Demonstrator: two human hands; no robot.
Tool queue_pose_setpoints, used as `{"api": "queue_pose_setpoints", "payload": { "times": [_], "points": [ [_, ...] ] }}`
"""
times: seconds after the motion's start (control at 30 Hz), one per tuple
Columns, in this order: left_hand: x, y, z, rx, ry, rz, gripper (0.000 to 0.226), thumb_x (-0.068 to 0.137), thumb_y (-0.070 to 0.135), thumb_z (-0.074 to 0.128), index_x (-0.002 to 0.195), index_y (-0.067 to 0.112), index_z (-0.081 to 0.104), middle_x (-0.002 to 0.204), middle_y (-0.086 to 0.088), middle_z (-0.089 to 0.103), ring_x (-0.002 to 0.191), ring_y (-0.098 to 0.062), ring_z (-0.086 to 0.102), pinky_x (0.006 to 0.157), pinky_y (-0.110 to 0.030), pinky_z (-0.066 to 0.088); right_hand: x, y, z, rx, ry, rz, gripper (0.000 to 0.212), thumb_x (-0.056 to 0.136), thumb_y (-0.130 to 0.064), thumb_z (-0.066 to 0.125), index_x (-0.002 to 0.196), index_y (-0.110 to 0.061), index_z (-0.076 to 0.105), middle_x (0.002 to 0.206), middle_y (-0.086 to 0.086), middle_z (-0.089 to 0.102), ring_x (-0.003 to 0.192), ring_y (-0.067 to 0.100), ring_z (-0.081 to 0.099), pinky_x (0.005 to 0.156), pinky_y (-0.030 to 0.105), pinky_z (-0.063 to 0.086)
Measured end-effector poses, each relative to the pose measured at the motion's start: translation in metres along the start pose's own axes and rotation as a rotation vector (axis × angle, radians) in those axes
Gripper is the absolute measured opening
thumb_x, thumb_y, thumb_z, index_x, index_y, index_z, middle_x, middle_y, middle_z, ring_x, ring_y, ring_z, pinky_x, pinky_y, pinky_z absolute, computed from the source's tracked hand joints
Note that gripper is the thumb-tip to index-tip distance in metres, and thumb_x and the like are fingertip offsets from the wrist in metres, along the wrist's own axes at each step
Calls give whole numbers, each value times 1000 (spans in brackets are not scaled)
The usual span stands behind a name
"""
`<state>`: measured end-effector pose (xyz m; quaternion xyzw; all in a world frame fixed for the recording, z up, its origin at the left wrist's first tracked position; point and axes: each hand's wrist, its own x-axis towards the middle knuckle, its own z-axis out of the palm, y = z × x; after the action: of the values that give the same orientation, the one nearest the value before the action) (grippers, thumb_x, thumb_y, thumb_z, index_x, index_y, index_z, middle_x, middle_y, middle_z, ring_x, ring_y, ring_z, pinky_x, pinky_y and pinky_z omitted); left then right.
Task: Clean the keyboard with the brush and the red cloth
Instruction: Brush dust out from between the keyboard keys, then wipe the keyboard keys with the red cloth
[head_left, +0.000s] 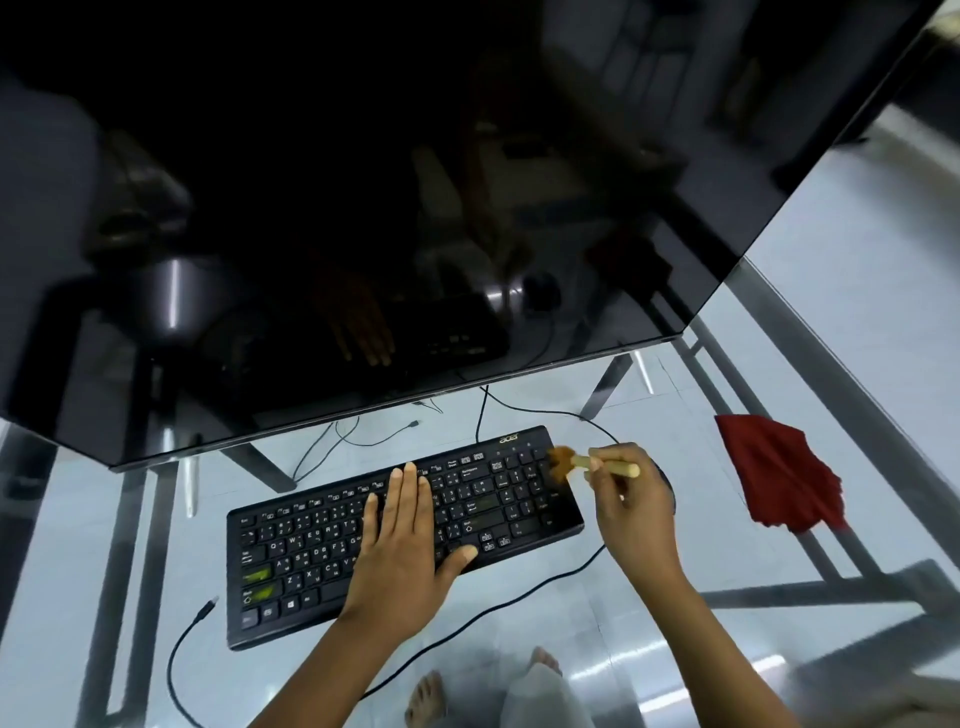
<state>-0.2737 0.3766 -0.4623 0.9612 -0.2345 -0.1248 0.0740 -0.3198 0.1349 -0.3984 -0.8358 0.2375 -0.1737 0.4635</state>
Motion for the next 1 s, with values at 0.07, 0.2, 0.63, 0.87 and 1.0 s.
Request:
{"api": "queue_pose_setpoints", "payload": {
  "times": [0.07,0.2,0.63,0.87,1.0],
  "points": [
    [3,6,-3,-4,-8,-2,94,82,77,-4,147,9,-15,156,-6,-26,141,-18,-31,115,-41,-18,0,-3,-1,114,-132,78,10,94,-7,56,86,-11,61,77,3,72,68,12,69,65,15,51],
    [4,10,-3,-17,6,-13,91,83,74,-13,147,9,-12,156,-7,-23,143,-21,-28,116,-43,-14,1,-1,0,-78,-197,-10,11,93,-14,58,83,-17,58,72,-8,69,71,5,65,66,13,48],
    [32,47,-12,-72,13,66,89,88,68,-9,152,7,1,160,-8,-11,145,-19,-20,117,-43,-9,16,16,-49,167,163,177,13,85,-8,68,80,-15,58,75,7,67,60,8,59,53,11,44],
    [96,129,-40,-78,-81,311,78,94,60,4,153,10,-4,160,-4,-17,144,-15,-24,118,-41,-12,49,58,-84,123,213,396,11,84,-9,70,78,-14,61,81,5,70,80,22,68,64,19,51],
    [128,184,-42,-34,-151,426,72,99,54,15,153,10,-2,160,-5,-14,145,-16,-21,119,-43,-9,46,94,-90,-154,166,376,17,85,-14,69,99,-16,59,88,2,66,81,20,64,63,25,52]
  ]
}}
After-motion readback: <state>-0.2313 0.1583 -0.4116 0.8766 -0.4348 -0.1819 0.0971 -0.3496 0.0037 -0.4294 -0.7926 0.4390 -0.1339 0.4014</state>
